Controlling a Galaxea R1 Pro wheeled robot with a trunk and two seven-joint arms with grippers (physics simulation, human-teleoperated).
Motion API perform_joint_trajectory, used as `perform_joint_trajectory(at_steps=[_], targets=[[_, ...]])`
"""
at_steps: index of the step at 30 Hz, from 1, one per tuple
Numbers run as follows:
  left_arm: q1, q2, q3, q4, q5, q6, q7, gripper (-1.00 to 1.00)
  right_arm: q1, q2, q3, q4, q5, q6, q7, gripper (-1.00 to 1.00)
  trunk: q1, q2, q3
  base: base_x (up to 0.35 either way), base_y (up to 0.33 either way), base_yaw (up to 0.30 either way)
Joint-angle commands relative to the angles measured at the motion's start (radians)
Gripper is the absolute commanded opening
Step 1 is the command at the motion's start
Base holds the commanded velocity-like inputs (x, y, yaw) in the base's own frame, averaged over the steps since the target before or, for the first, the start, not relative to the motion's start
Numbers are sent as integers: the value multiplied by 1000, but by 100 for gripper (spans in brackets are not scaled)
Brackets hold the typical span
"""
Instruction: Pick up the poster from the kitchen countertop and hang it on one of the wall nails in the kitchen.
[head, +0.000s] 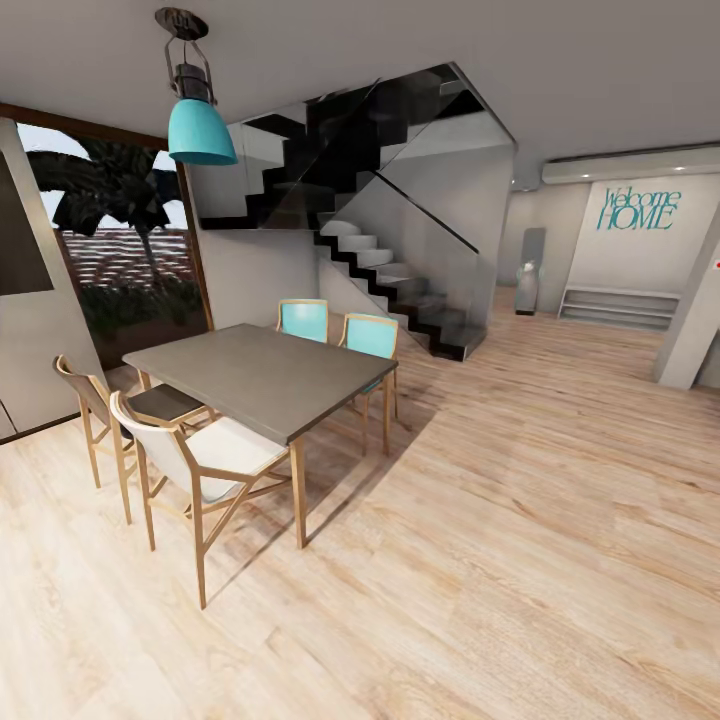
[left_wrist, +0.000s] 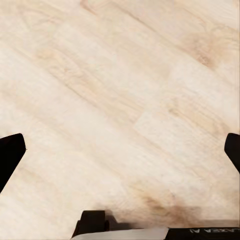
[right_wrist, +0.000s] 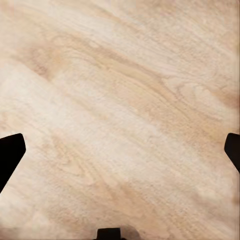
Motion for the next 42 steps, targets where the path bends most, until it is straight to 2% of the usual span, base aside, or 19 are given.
perform_joint_trajectory(at_steps=[1, 7, 16, 24, 42], targets=[[0, 2, 1, -3, 0, -1, 0, 100, -1, -1, 0, -1, -1, -3, 0, 100, 0, 0, -1, 0, 0, 0], [0, 12, 3, -7, 0, -1, 0, 100, 4, -1, 6, -6, -1, -3, 1, 100, 0, 0, -1, 0, 0, 74], [0, 13, 3, -7, 0, -1, 0, 100, 6, 3, 7, -4, 5, -5, 0, 100, 0, 0, -1, 0, 0, 242], [0, 13, 4, -7, 0, 0, 0, 100, 8, 4, 12, -3, 9, -5, 1, 100, 0, 0, -1, 0, 0, 88], [0, 28, 6, -7, 3, 0, 3, 100, 8, 12, 13, -3, 9, -7, -3, 100, 0, 0, -1, 0, 0, 279]])
